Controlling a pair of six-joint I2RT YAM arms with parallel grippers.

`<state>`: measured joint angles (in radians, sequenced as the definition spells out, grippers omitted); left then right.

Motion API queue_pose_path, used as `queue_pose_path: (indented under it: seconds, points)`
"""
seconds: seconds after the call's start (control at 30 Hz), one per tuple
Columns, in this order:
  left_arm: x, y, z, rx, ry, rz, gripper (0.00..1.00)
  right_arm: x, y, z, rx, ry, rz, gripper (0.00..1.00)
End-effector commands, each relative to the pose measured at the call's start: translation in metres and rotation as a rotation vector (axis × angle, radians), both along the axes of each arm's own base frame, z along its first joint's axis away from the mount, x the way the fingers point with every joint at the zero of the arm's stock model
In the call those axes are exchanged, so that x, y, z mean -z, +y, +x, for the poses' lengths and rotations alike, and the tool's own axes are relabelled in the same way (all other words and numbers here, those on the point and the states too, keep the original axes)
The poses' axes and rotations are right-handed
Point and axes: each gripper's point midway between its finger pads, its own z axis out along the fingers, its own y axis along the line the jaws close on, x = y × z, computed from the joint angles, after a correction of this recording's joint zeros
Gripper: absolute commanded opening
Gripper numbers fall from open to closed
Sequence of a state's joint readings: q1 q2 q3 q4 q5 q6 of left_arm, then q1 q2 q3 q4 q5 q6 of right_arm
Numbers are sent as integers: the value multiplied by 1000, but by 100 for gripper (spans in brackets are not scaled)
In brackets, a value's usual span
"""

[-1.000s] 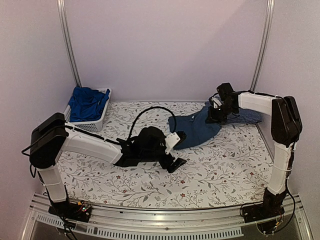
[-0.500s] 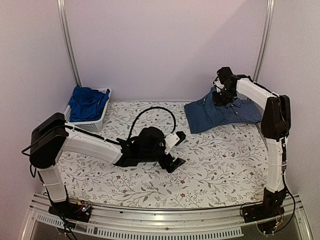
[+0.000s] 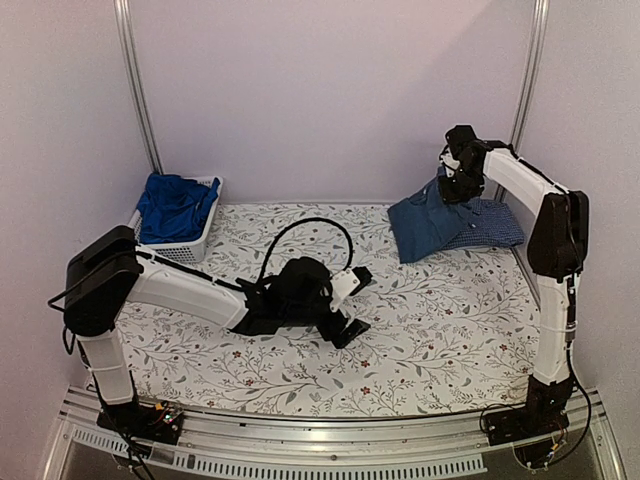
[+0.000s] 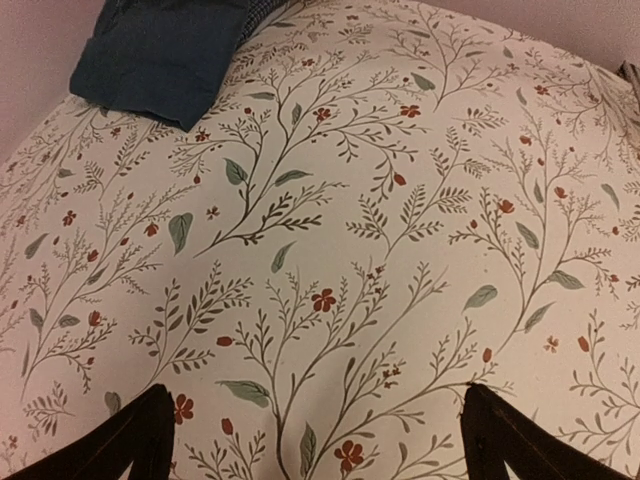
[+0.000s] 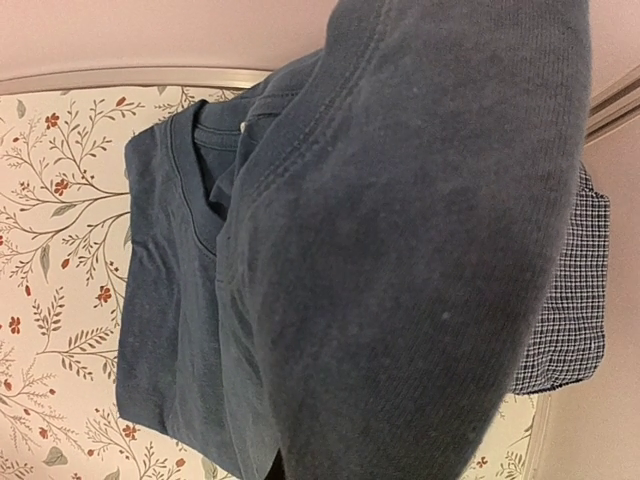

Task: Fold and stack the mixed laundry pile
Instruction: Place the square-folded T-shirt at the corner of the board.

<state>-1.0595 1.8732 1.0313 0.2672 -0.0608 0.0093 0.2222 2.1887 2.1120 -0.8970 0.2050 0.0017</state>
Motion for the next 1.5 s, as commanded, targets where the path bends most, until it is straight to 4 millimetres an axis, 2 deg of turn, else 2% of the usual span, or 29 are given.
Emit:
queue_pose_path:
  seconds: [0.0,0.13,0.3,0.5,0.63,0.8,0.97,1.03,1.1,1.3,1.37,1.47]
  points:
    - [6,1,6,-14,12,6,100,-73,-12,3,8,-150,-3,0]
    - [9,0,6,-12,15,13,100,-85,-24,8,24,-175,-3,0]
    - [12,1,4,-5,22,15,100,-85,-52,13,69,-175,-30,0]
    - [15,0,6,-4,30,17,100,-90,-69,16,85,-202,12,0]
    - [17,0,9,-11,30,23,100,-69,-91,27,108,-178,3,0]
    - [19,3,11,-19,35,33,100,-53,-113,39,128,-177,-19,0]
    - [21,5,14,-25,39,40,100,-26,-115,51,103,-154,-36,1]
    - [19,6,16,-29,37,35,100,-9,-113,56,96,-134,-30,1]
    - [18,7,18,-46,45,29,100,6,-131,59,126,-118,-38,2]
    - [12,15,28,-92,57,14,100,41,-151,62,185,-74,-71,4]
    - [10,19,33,-113,65,1,100,49,-158,62,209,-61,-91,10]
    - [4,26,40,-147,81,-27,99,54,-170,58,251,-48,-130,43]
